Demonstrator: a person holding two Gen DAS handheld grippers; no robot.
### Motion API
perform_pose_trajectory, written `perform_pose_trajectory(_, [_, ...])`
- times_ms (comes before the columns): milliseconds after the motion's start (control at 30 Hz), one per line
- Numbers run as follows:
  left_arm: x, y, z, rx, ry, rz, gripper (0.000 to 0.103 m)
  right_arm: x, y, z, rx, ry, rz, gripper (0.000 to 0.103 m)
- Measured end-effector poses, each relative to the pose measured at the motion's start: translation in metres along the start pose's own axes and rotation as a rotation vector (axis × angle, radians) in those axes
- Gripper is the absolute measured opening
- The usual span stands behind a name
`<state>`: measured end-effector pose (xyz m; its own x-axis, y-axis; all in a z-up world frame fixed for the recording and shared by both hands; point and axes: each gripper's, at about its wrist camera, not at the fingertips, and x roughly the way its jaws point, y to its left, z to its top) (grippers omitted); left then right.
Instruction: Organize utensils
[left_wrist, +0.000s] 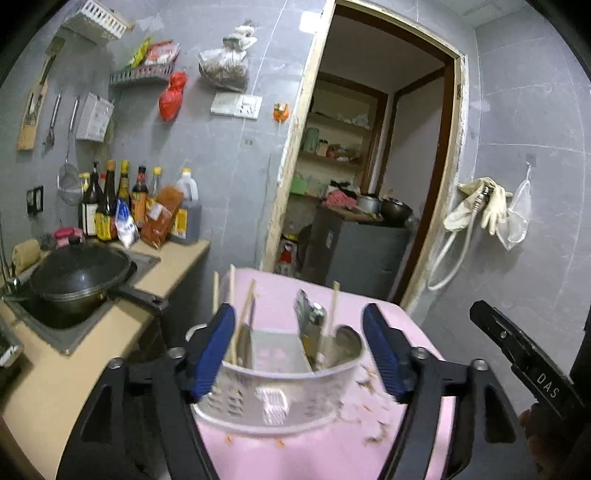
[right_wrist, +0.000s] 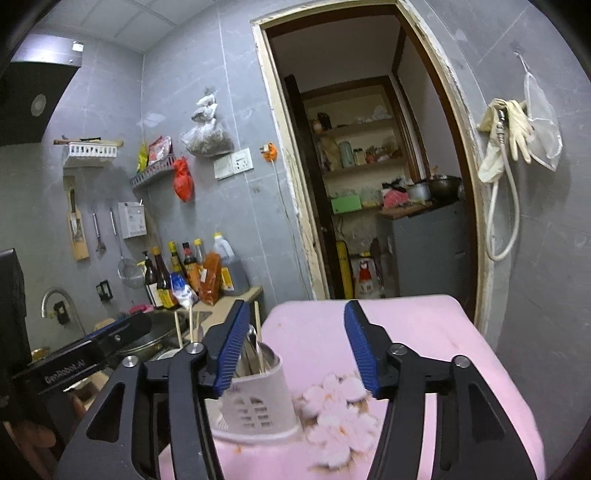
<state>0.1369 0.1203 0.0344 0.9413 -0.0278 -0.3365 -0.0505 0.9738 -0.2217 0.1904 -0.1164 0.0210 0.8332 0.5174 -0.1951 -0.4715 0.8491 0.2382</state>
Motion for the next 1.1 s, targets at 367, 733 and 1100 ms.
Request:
perform_pose_trajectory(367, [-0.057, -0.040, -0.008, 0.020, 0.056, 0.007, 0.088, -0.065, -0.013, 0.002, -0.006, 0.102, -0.035, 0.095])
perform_pose_trajectory(733, [-0.097, -0.061, -0.046, 0.066, 0.077, 0.086, 0.094, -0.115, -0.018, -0.011, -0.072, 0.237, -0.163, 0.103])
perform_pose_trajectory(1100, [-0.120, -0.075, -0.079, 0.094, 0.097, 0.112, 0.094, -0.147, -0.026, -0.029, -0.055, 0.266, -0.226, 0.103])
